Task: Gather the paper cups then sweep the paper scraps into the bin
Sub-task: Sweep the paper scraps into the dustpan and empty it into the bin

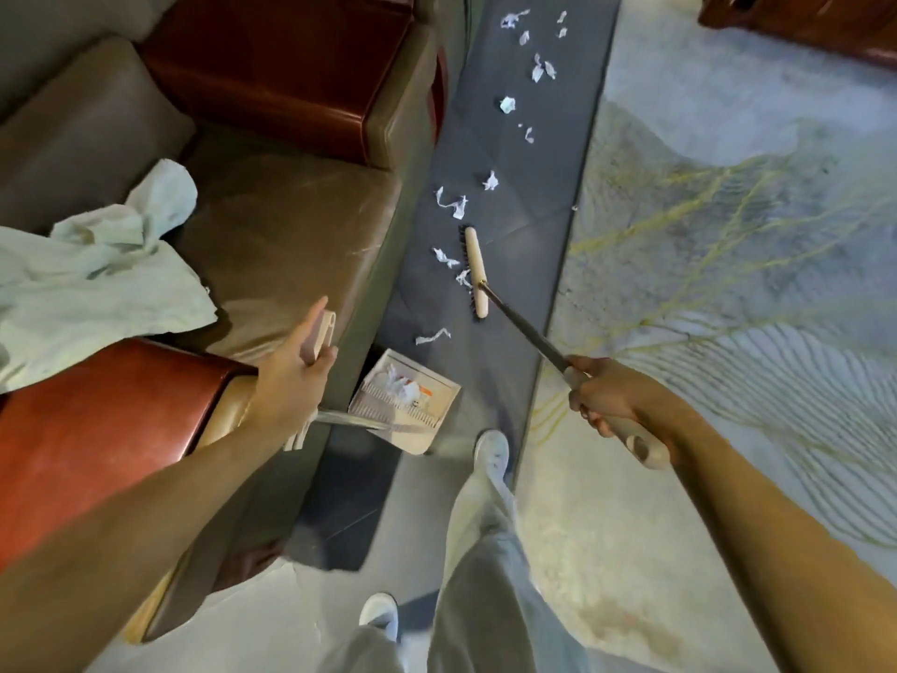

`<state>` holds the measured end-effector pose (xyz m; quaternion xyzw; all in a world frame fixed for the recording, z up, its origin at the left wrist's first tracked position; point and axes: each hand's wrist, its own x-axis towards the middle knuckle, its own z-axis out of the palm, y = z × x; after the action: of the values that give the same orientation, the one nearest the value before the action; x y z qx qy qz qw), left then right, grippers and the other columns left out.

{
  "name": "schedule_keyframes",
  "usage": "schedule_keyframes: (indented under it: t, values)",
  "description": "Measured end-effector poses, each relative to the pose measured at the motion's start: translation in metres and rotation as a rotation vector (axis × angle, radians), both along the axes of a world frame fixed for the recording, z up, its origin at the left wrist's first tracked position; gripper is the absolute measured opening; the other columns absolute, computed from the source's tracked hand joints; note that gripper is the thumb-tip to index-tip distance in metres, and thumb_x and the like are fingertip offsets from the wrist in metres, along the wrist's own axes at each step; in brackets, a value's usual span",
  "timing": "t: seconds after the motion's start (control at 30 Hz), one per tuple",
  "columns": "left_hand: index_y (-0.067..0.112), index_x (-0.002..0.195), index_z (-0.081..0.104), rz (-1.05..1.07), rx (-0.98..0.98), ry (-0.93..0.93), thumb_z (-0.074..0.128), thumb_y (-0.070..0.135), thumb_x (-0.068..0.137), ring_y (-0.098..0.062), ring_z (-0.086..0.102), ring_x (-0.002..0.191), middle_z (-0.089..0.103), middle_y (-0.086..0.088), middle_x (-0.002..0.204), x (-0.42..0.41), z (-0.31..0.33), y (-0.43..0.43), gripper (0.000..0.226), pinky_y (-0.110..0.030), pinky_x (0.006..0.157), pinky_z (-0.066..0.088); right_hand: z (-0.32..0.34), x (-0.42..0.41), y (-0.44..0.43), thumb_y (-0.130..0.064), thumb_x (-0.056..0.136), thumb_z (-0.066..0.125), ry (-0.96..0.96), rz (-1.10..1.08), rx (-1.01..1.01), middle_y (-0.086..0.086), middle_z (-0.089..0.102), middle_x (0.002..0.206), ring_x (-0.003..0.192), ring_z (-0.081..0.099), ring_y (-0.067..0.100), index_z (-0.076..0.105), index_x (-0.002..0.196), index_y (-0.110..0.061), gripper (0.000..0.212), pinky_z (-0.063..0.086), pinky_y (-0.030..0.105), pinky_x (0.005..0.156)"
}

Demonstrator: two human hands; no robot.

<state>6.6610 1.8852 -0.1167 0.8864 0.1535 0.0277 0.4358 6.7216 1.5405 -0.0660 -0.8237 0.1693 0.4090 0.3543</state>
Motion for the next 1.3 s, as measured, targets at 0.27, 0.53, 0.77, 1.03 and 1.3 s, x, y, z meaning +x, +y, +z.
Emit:
schedule_keyframes:
  t: [0.27, 0.53, 0.77, 1.03, 1.3]
  values:
    - [0.034, 0.141, 0.044, 0.119, -0.042, 0.097, 0.059, 0.012, 0.094, 0.000, 0.045, 0.116, 0.046, 0.020, 0.126, 0.093, 0.006, -0.020, 0.054, 0.011, 0.083, 0.023, -0.030, 0.193, 0.002, 0.005, 0.083, 0.043, -0.099, 0.277, -0.166, 0.014, 0.059, 0.064, 0.051, 0.054, 0.024, 0.056, 0.116, -0.001, 0.036, 0.044, 0.027, 0.048]
    - [0.045, 0.142, 0.038, 0.159, 0.049, 0.132, 0.059, 0.023, 0.095, -0.007, 0.055, 0.099, 0.057, 0.016, 0.119, 0.152, -0.003, -0.021, 0.056, -0.009, 0.081, 0.034, -0.072, 0.263, 0.028, 0.006, 0.090, 0.039, 0.049, 0.430, -0.121, 0.013, 0.045, 0.059, 0.037, 0.043, 0.019, 0.044, 0.104, -0.011, 0.023, 0.034, 0.021, 0.036]
    - [0.040, 0.142, 0.040, 0.085, -0.019, 0.066, 0.061, 0.018, 0.093, -0.017, 0.061, 0.109, 0.058, 0.006, 0.134, 0.198, -0.006, -0.024, 0.057, -0.027, 0.095, 0.046, -0.044, 0.208, 0.013, -0.001, 0.080, 0.044, 0.277, 0.607, -0.158, 0.004, 0.056, 0.057, 0.044, 0.051, 0.015, 0.041, 0.136, -0.023, 0.060, 0.042, 0.022, 0.043]
    - [0.039, 0.145, 0.037, -0.045, 0.103, 0.043, 0.063, 0.022, 0.092, -0.026, 0.059, 0.116, 0.060, 0.002, 0.132, 0.228, -0.004, -0.019, 0.061, -0.024, 0.099, 0.037, 0.016, 0.216, -0.018, 0.009, 0.083, 0.044, 0.400, 0.197, 0.058, 0.002, 0.039, 0.044, 0.030, 0.034, 0.009, 0.035, 0.143, -0.034, 0.075, 0.030, 0.014, 0.034]
    - [0.035, 0.144, 0.041, -0.006, 0.089, -0.039, 0.063, 0.018, 0.092, -0.002, 0.062, 0.073, 0.070, -0.007, 0.086, 0.297, 0.008, -0.035, 0.059, -0.029, 0.079, 0.047, 0.029, 0.290, -0.034, 0.008, 0.087, 0.047, 0.260, 0.077, 0.139, 0.001, 0.044, 0.041, 0.031, 0.035, 0.011, 0.046, 0.123, -0.026, 0.050, 0.032, 0.017, 0.032]
